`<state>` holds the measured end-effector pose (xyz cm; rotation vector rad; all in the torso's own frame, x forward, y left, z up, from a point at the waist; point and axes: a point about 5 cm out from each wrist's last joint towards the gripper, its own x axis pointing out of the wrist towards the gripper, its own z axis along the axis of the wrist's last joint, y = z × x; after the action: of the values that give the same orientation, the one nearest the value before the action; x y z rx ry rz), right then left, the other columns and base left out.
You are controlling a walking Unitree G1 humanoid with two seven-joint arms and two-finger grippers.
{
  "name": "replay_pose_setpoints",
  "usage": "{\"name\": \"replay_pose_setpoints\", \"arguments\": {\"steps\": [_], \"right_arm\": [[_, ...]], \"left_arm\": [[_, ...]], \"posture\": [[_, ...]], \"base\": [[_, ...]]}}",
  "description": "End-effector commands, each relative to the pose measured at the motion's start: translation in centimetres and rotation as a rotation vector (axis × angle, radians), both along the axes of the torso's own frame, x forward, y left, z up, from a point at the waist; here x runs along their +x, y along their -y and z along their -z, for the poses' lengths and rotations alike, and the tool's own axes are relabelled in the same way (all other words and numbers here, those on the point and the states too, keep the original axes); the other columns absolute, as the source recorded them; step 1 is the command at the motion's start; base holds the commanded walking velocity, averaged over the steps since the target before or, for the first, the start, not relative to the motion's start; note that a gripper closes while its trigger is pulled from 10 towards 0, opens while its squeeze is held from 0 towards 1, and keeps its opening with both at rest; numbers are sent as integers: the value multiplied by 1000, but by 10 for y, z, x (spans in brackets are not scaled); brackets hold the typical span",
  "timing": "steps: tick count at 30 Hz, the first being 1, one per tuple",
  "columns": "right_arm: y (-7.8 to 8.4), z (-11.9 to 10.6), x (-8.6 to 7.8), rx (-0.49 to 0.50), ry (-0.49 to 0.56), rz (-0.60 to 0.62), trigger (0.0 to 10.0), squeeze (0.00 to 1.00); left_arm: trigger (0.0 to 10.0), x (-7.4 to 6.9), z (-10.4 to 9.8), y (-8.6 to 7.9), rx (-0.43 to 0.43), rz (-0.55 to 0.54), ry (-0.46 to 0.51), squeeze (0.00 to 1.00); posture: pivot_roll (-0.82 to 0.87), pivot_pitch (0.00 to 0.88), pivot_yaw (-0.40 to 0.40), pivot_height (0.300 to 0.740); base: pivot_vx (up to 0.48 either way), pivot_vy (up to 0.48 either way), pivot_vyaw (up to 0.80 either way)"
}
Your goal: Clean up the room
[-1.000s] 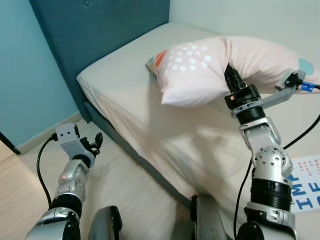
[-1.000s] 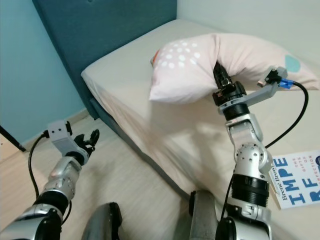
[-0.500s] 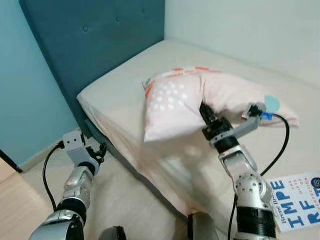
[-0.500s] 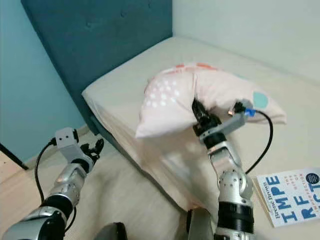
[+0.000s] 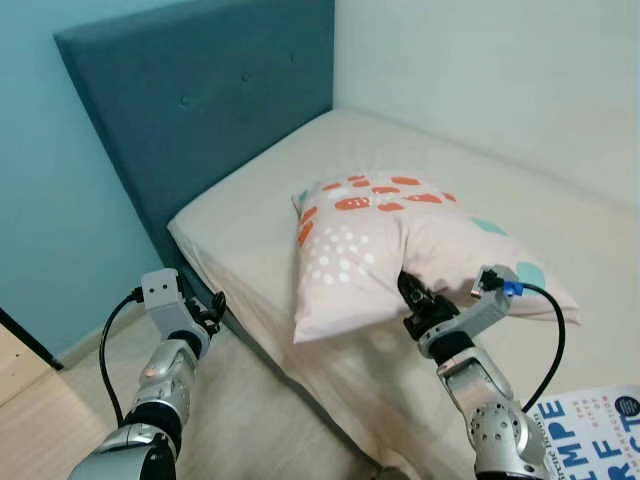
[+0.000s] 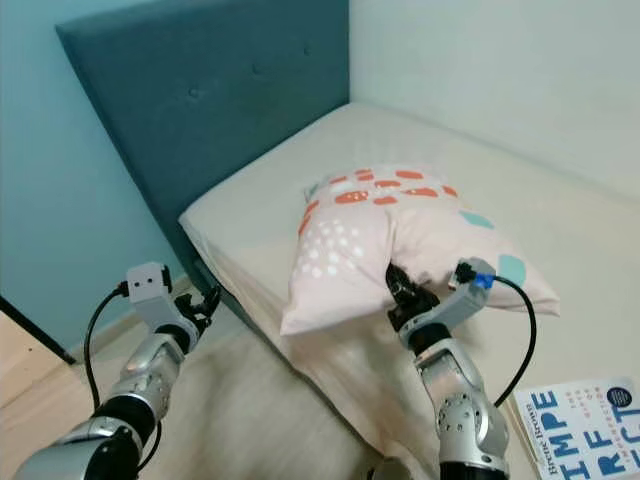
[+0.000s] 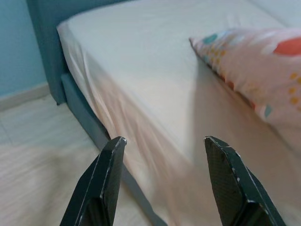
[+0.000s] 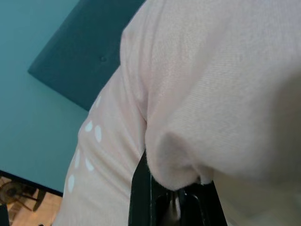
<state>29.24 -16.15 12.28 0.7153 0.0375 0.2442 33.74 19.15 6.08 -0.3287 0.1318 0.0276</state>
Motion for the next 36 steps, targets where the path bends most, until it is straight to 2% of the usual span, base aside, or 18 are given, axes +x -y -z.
{"name": "replay_pose_setpoints", "arguments": {"steps": [1,7,12,13,16,18,19,22,23,24,28,33,36], "right_arm": [[-8,-5,0,-4,38,-30,0,0],[-6,2,0,-17,19,-32,0,0],[-4,8,0,-30,2,-28,0,0],[-2,16,-2,-42,-24,-27,0,0],[0,24,-4,-52,-50,-25,0,0],[1,31,-6,-75,-73,-29,0,0],[1,37,-7,-120,-88,-36,0,0],[1,39,-7,-145,-94,-33,0,0],[0,41,-7,-174,-103,-41,6353,0],[-1,42,-7,-198,-105,-51,10000,0],[-1,39,-3,-319,-62,-70,10000,0],[0,38,-2,-344,-52,-63,10000,0],[2,33,1,-321,-25,-56,10000,0]], "left_arm": [[10000,-7,11,2,2,10,-36,0],[10000,-15,23,5,17,31,-82,0],[10000,-23,33,5,17,36,-125,0],[10000,-30,42,5,25,39,-159,0],[10000,-35,48,6,28,42,-180,0],[10000,-38,51,7,28,46,-189,0],[10000,-39,52,9,26,51,-192,0],[10000,-40,53,10,23,56,-192,0],[10000,-40,53,11,26,63,-193,0],[10000,-40,53,12,28,70,-194,0],[10000,-46,61,24,54,134,-220,0],[10000,-49,64,28,65,159,-228,0],[10000,-57,72,34,87,208,-264,0]], "posture": [[-102,45,41,712],[-100,37,42,737],[-103,28,39,740],[-107,22,34,740],[-108,18,32,740],[-109,16,30,740],[-109,8,28,740],[-109,8,28,740],[-108,7,27,740],[-106,6,24,740],[-107,3,26,740],[-107,3,26,740],[-107,4,29,740]], "base": [[0,0,0],[0,0,0],[0,0,0],[0,0,0],[0,0,0],[0,0,0],[0,0,0],[0,0,0],[0,0,0],[0,0,0],[0,0,366],[0,0,763],[0,0,763]]}}
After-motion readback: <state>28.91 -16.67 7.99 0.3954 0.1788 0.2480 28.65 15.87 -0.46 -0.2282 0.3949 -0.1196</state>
